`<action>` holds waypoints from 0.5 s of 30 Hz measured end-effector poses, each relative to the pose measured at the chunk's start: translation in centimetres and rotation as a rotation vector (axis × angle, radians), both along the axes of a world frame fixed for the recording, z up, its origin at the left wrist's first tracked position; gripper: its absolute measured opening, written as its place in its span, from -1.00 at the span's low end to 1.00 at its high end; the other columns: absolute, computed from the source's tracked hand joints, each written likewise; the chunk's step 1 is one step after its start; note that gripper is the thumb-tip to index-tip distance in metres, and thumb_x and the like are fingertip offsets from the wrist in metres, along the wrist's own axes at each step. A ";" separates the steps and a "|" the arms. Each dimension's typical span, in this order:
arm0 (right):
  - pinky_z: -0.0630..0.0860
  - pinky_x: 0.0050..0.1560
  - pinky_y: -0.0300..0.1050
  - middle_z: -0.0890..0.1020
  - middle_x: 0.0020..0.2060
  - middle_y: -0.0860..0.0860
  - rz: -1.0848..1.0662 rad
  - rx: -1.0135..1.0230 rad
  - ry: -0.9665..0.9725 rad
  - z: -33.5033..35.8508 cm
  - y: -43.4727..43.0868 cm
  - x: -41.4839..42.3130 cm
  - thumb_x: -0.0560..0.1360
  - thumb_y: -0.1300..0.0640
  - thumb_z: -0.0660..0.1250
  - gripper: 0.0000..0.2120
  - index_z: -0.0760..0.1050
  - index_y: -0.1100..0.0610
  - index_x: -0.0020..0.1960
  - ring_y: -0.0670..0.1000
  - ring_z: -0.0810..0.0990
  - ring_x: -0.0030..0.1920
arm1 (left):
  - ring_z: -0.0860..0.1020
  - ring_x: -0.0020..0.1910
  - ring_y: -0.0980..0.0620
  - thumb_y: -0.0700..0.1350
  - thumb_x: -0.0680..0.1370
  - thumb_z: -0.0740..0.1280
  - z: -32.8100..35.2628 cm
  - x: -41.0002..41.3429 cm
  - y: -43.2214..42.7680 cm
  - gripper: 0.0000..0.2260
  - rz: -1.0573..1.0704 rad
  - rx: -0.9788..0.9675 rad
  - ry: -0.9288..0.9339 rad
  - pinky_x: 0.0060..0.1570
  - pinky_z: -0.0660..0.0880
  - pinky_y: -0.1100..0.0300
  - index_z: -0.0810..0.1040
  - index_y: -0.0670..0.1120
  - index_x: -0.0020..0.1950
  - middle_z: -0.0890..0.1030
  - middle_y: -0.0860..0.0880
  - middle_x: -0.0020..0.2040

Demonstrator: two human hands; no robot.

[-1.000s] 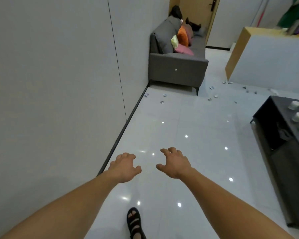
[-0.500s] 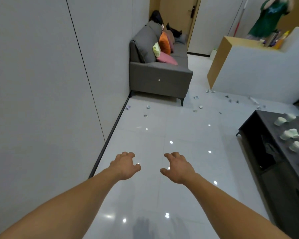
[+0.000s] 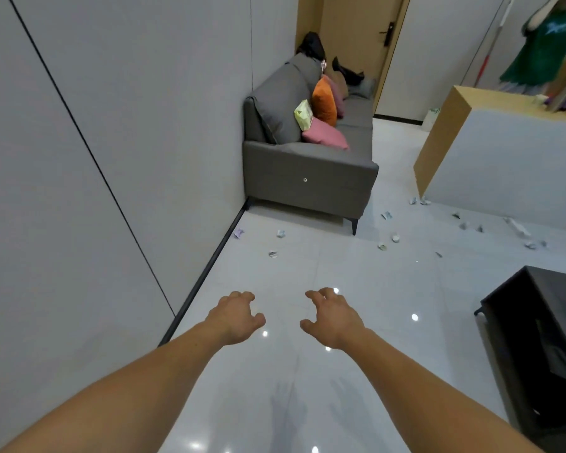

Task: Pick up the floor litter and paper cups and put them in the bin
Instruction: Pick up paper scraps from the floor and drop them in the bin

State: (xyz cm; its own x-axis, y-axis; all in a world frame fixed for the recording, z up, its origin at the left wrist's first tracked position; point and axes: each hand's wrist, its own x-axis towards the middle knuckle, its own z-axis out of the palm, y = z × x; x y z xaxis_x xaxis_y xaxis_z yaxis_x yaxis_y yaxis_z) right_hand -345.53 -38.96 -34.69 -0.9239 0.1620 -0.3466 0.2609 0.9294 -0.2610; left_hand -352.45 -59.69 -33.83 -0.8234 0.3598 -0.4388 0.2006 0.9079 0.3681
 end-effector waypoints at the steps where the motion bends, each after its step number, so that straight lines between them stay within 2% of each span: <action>1: 0.39 0.30 0.03 0.19 0.49 0.02 0.004 0.004 0.001 0.1 1.4 -1.7 0.54 -0.16 0.24 -0.36 0.12 -0.04 0.54 0.09 0.24 0.43 | 0.30 0.39 -0.06 0.12 0.55 0.21 0.0 -1.3 1.2 -0.43 0.007 0.008 -0.005 0.27 0.39 0.02 0.20 -0.02 0.51 0.28 -0.05 0.45; 10: 0.40 0.28 0.02 0.18 0.49 0.02 0.060 -0.006 -0.077 -2.1 9.7 -17.4 0.54 -0.15 0.25 -0.35 0.11 -0.05 0.55 0.09 0.27 0.43 | 0.28 0.41 -0.08 0.12 0.55 0.22 -2.7 -16.1 9.3 -0.42 0.043 -0.010 -0.094 0.32 0.33 0.02 0.18 -0.02 0.52 0.27 -0.06 0.47; 15: 0.43 0.26 0.00 0.20 0.48 0.01 0.050 0.000 -0.112 -2.6 14.1 -26.0 0.53 -0.15 0.26 -0.36 0.12 -0.06 0.54 0.09 0.35 0.37 | 0.29 0.40 -0.09 0.12 0.54 0.22 -3.4 -25.6 14.4 -0.42 0.043 0.021 -0.122 0.30 0.35 0.04 0.19 -0.02 0.52 0.28 -0.06 0.46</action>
